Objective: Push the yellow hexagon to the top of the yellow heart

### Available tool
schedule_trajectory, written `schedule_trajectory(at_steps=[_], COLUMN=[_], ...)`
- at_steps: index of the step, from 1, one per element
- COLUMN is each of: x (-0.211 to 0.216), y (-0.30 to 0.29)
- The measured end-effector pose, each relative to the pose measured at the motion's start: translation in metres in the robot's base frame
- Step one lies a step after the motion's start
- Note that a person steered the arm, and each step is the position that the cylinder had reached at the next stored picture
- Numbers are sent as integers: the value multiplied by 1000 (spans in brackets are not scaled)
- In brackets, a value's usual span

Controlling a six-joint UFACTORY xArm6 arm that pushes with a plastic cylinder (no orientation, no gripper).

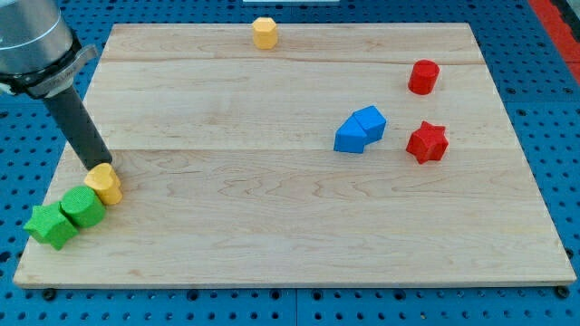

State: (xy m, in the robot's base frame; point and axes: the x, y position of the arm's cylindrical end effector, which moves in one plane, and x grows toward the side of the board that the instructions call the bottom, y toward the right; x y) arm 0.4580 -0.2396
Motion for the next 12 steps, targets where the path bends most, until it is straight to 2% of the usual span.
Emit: schedule_trajectory(at_steps=[1, 2, 5, 6, 7, 8, 9, 11, 12], x=[-70, -113, -194, -227, -253, -248, -217, -241, -227], y=[18, 67, 257, 278, 243, 179, 142, 85, 39])
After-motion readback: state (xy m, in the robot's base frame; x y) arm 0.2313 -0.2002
